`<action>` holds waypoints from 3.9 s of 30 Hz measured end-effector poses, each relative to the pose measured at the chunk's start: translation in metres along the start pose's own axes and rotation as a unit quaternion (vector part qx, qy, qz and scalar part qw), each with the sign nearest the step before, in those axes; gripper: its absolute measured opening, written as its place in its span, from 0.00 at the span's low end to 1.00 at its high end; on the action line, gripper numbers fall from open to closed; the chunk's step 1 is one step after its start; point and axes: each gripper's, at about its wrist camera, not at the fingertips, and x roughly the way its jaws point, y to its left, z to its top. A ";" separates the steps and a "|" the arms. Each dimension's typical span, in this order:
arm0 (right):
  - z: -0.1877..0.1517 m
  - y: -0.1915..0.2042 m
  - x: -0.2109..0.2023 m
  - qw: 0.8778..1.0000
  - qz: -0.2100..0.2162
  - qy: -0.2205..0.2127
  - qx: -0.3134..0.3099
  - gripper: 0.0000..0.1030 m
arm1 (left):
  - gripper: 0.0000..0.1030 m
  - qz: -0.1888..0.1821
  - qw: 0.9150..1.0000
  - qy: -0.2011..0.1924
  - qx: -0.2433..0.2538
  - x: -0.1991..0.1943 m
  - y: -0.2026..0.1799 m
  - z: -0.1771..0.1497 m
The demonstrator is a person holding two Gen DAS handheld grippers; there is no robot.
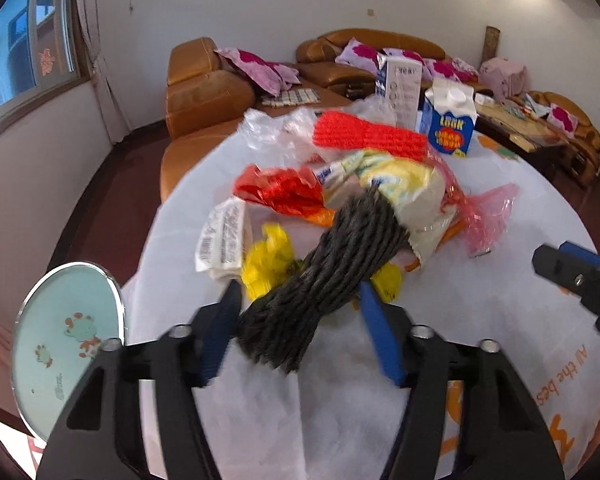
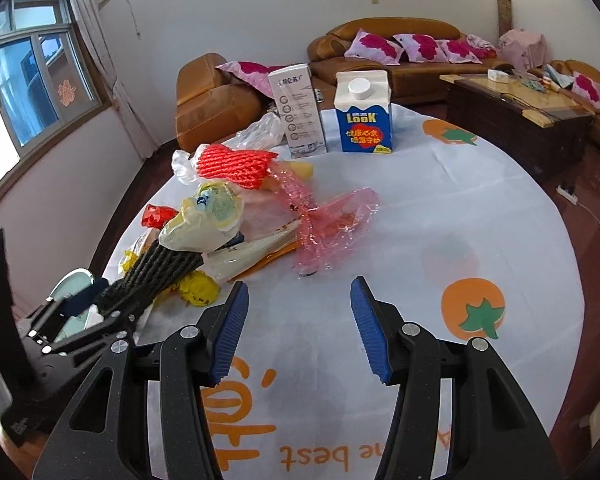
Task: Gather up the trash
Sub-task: 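Grasp the black scrubber with the left tool while the right tool reaches the yellow snack bag, then carry the black scrubber with the left tool while the right tool carries the yellow snack bag to the bin, then release the scrubber and the yellow snack bag into the blue bin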
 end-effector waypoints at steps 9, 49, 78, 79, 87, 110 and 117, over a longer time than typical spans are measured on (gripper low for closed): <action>0.002 -0.012 0.005 1.000 -0.010 0.005 0.012 0.52 | 0.17 -0.040 0.999 -0.003 -0.001 -0.008 0.000 -0.003; 0.055 0.060 -0.002 0.996 0.036 -0.058 -0.062 0.27 | 0.16 0.049 0.984 -0.079 -0.150 -0.105 0.125 -0.029; -0.012 0.219 -0.011 0.976 0.163 -0.006 -0.146 0.27 | 0.16 0.128 0.968 -0.053 -0.210 -0.114 0.191 -0.076; -0.013 0.220 -0.010 0.976 0.163 -0.005 -0.146 0.27 | 0.16 0.128 0.967 -0.052 -0.212 -0.114 0.192 -0.078; -0.023 0.236 -0.002 0.973 0.168 0.008 -0.160 0.27 | 0.16 0.129 0.963 -0.041 -0.233 -0.108 0.204 -0.087; -0.056 0.309 0.058 0.957 0.154 0.061 -0.237 0.29 | 0.16 0.123 0.954 0.008 -0.272 -0.067 0.234 -0.111; -0.058 0.309 0.064 0.957 0.168 0.074 -0.226 0.42 | 0.16 0.123 0.954 0.013 -0.272 -0.064 0.238 -0.114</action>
